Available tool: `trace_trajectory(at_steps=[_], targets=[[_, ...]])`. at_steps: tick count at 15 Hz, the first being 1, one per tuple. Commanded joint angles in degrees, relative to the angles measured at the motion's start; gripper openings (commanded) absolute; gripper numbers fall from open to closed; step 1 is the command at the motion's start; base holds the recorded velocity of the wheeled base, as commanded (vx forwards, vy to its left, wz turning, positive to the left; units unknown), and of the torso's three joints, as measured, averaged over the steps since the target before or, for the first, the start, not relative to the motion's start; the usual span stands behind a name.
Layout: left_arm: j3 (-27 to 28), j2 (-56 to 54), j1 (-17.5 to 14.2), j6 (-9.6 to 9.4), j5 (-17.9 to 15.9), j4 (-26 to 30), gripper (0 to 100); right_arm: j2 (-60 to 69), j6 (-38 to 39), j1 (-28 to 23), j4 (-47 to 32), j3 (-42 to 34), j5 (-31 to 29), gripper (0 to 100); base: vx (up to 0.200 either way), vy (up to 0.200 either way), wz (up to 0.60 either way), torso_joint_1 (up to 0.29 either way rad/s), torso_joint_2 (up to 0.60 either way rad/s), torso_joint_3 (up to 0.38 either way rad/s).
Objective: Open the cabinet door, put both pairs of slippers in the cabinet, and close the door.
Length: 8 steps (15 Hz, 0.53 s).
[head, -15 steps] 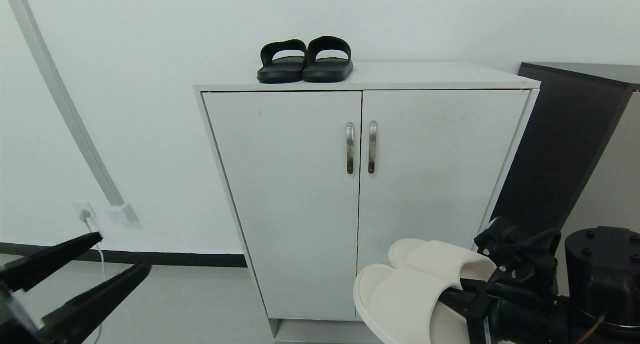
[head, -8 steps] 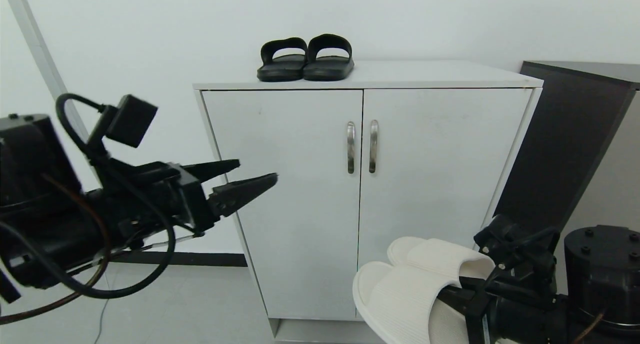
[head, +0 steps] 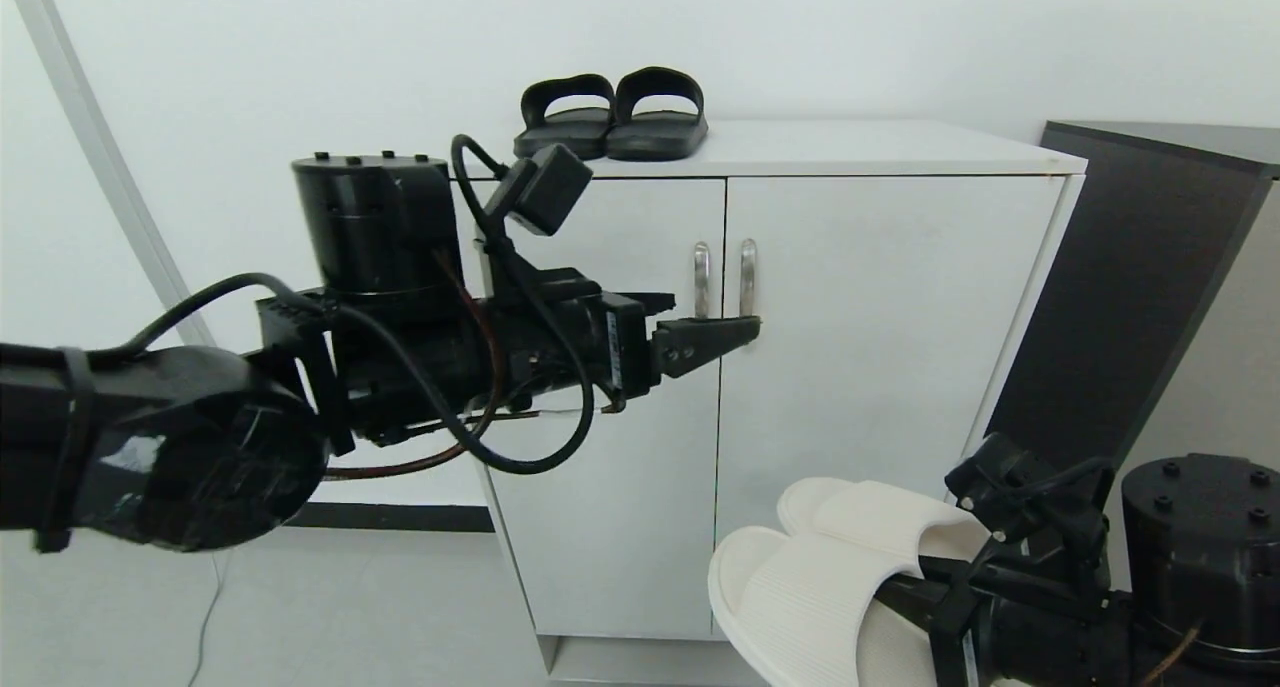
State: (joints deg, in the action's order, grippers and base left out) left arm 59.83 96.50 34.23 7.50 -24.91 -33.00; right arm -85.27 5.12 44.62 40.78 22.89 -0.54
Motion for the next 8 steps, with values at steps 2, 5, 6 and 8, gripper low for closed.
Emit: trace_trajectory(at_steps=[2,5,6,8], targets=[[9.34,7.30,0.75,1.03,-3.31,2.59,100,-0.16,0.07,0.03,0.00,-0.22,0.01,0,0.000,0.000,0.00,0.000,0.00,0.000],[13.65,8.26,0.49,5.69,-9.99,6.02,100,-0.16,0.07,0.03,0.00,-0.22,0.01,0,0.000,0.000,0.00,0.000,0.00,0.000],[14.70,8.26,0.22,8.67,-11.92,6.11,100,-0.16,0.07,0.03,0.00,-0.22,0.01,0,0.000,0.000,0.00,0.000,0.00,0.000],[15.84,9.14,0.13,11.75,-12.89,6.02,100,-0.16,0.07,0.03,0.00,-0.22,0.01,0,0.000,0.000,0.00,0.000,0.00,0.000]])
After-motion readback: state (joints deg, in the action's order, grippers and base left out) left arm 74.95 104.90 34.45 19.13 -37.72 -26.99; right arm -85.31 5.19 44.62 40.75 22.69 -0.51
